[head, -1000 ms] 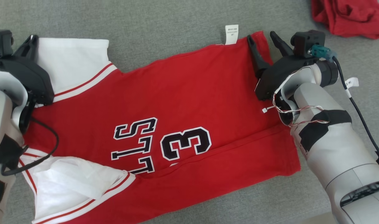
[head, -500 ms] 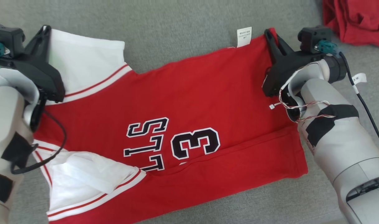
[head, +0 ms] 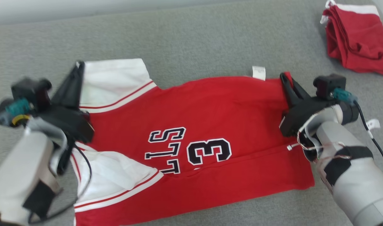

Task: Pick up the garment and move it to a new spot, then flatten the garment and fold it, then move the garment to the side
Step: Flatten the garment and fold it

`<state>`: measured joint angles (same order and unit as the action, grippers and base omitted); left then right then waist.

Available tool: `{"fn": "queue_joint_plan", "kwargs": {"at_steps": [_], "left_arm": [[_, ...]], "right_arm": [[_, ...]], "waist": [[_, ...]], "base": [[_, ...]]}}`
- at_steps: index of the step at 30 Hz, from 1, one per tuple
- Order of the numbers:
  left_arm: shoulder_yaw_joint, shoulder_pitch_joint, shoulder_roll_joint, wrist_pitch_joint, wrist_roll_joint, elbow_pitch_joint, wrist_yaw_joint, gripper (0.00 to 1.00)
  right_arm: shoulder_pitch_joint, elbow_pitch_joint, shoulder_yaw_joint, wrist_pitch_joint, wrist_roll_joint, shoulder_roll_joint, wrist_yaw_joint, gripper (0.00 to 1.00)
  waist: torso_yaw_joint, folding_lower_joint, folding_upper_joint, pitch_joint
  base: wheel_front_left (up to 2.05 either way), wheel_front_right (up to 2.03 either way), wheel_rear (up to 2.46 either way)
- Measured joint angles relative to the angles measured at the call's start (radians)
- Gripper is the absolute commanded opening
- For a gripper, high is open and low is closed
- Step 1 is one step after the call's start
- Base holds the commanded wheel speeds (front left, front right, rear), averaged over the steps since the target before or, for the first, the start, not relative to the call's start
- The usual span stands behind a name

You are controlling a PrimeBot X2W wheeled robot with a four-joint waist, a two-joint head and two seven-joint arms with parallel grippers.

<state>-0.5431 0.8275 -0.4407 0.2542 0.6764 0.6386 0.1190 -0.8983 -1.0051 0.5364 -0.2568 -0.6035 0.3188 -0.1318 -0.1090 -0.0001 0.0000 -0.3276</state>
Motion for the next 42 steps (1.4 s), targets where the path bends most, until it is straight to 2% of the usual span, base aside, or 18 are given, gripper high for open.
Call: {"fn": "queue_joint_plan", "kwargs": {"at_steps": [6,12,15,20,27,31,32,33,34,35,36,42], "left_arm": [[0.028,-0.207,0.001,0.006,0.021,-0.221,-0.059,0.00],[0.052,-0.411,0.000,0.008,0.030,-0.429,-0.137,0.00],[0.049,-0.490,0.007,0.008,0.037,-0.493,-0.156,0.00],[0.041,-0.568,0.012,0.008,0.046,-0.517,-0.166,0.00],[0.044,-0.658,0.075,0.008,0.046,-0.492,-0.182,0.00],[0.064,-0.702,0.092,0.008,0.022,-0.463,-0.190,0.00],[0.072,-0.711,0.098,0.008,0.020,-0.454,-0.189,0.00],[0.075,-0.718,0.100,0.008,0.015,-0.442,-0.189,0.00],[0.081,-0.725,0.101,0.008,-0.001,-0.432,-0.191,0.19],[0.085,-0.727,0.104,0.008,-0.012,-0.427,-0.197,0.95],[0.086,-0.727,0.106,0.008,-0.024,-0.424,-0.197,1.00],[0.179,-0.743,0.142,0.008,-0.102,-0.456,-0.200,1.00]], "right_arm": [[0.115,0.124,0.000,-0.004,-0.031,0.064,0.000,0.00],[0.235,0.217,-0.072,-0.005,-0.049,0.124,0.000,0.00],[0.293,0.247,-0.109,-0.005,-0.051,0.139,0.000,0.00],[0.384,0.314,-0.181,-0.005,-0.063,0.148,0.000,0.00],[0.516,0.383,-0.252,-0.005,-0.054,0.137,0.000,0.00],[0.563,0.397,-0.260,-0.005,-0.047,0.129,0.000,0.00],[0.571,0.399,-0.262,-0.005,-0.047,0.127,0.000,0.16],[0.574,0.401,-0.265,-0.005,-0.047,0.126,0.000,0.81],[0.577,0.403,-0.272,-0.005,-0.047,0.125,0.000,1.00],[0.580,0.407,-0.277,-0.005,-0.047,0.125,0.000,1.00],[0.583,0.413,-0.281,-0.005,-0.047,0.123,0.000,1.00],[0.598,0.478,-0.301,-0.005,-0.050,0.120,0.000,1.00]], "waist": [[0.032,0.0000,0.0000,0.049],[0.061,-0.0001,0.0000,0.091],[0.080,-0.0001,-0.0001,0.106],[0.109,-0.0001,-0.0001,0.127],[0.121,0.0000,-0.0001,0.156],[0.114,0.0000,0.0000,0.168],[0.112,0.0000,-0.0001,0.171],[0.111,0.0000,-0.0001,0.174],[0.110,0.0000,-0.0001,0.177],[0.110,0.0000,-0.0001,0.180],[0.110,0.0000,-0.0001,0.182],[0.113,0.0001,-0.0001,0.196]], "base": [[0.00,0.00,0.00],[0.00,0.00,0.00],[0.00,0.00,0.00],[0.00,0.00,0.00],[0.00,0.00,0.00],[0.00,0.00,0.00],[0.00,0.00,0.00],[0.00,0.00,0.00],[0.00,0.00,0.00],[0.00,0.00,0.00],[0.00,0.00,0.00],[0.00,0.00,0.00]]}}
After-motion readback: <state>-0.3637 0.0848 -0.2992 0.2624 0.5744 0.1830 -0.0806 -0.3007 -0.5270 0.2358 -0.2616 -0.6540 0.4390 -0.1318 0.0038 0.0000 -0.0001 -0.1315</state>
